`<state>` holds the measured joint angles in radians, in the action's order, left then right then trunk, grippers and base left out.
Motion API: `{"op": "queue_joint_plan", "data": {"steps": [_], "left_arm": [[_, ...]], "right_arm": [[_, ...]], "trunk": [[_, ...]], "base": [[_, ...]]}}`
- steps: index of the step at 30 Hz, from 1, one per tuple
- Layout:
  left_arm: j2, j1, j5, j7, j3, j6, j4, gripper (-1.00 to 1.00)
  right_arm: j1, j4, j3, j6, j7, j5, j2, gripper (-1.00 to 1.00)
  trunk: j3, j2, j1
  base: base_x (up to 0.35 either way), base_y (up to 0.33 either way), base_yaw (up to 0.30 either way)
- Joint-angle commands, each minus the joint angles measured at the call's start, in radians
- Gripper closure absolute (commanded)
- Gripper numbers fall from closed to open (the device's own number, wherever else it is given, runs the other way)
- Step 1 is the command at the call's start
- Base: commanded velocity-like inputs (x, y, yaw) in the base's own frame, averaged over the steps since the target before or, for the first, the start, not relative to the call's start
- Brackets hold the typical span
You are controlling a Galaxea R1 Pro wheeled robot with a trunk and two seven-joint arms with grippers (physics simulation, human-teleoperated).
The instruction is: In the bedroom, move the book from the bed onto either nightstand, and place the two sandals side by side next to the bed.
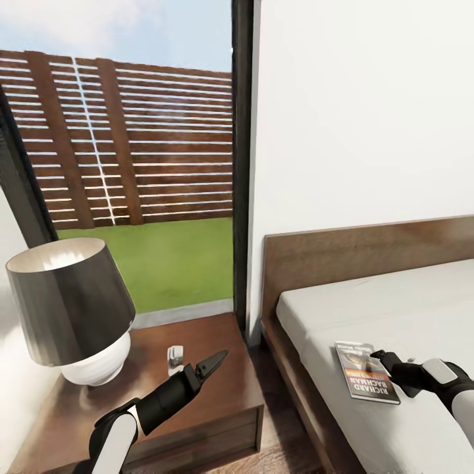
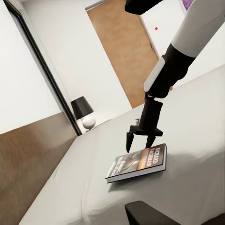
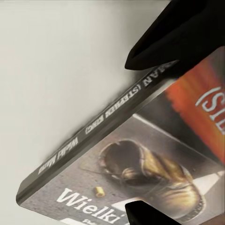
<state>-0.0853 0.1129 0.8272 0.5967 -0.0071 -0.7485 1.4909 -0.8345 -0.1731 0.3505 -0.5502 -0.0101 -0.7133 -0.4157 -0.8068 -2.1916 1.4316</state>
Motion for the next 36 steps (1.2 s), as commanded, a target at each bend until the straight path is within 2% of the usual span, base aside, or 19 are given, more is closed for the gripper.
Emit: {"op": "queue_joint_plan", "data": {"steps": [1,36], "left_arm": [[0.0,0.001,0.004,0.0,0.001,-0.006,0.0,-1.0],[0.001,0.001,0.004,0.0,0.001,-0.006,-0.003,-1.0]], "right_arm": [[0.0,0.0,0.001,-0.005,-0.002,0.002,0.0,-1.0],[0.0,0.0,0.001,-0.006,-0.002,0.002,0.001,-1.0]], "trunk": [[-0.001,0.0,0.0],[-0.001,0.0,0.0]], "base": [[-0.032,0.018,0.0],[-0.02,0.017,0.0]]}}
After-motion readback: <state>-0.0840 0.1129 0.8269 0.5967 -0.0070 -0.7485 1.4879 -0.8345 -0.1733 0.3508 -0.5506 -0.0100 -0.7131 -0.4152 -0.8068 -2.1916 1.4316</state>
